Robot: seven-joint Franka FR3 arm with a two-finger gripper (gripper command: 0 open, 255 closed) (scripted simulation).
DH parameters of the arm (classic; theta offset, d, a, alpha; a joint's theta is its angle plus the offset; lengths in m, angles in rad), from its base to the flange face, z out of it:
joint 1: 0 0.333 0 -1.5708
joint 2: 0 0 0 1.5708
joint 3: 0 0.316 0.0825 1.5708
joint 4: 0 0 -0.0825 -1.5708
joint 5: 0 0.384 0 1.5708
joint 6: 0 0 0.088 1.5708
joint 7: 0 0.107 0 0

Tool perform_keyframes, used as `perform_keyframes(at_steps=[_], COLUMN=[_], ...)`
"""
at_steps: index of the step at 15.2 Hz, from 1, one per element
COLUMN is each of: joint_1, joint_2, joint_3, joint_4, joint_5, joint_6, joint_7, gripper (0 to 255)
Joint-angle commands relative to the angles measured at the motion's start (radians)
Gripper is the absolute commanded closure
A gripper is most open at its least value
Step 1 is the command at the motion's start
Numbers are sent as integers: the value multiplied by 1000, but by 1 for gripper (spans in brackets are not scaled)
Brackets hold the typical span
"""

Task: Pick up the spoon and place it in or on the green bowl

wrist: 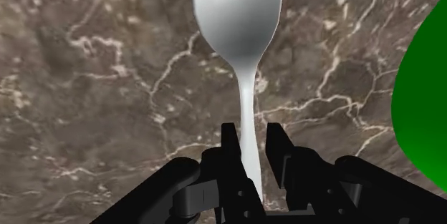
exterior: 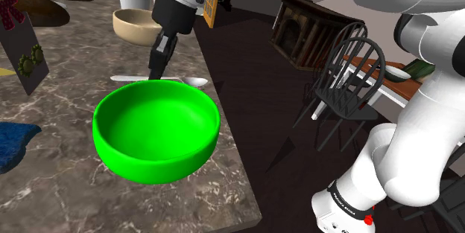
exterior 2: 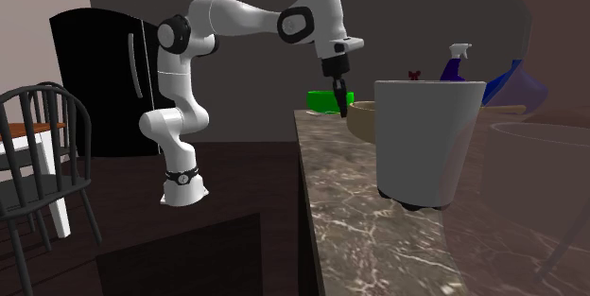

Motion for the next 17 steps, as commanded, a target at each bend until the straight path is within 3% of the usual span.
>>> perform_keyframes(at_steps=[1, 17], joint_1=[1, 17], joint_2=[6, 65], joint_3=[0, 4], joint_4=[35, 330], joint_5=[-4, -33], joint_6=[-29, -264], joint_7=[5, 48], gripper=[255, 255])
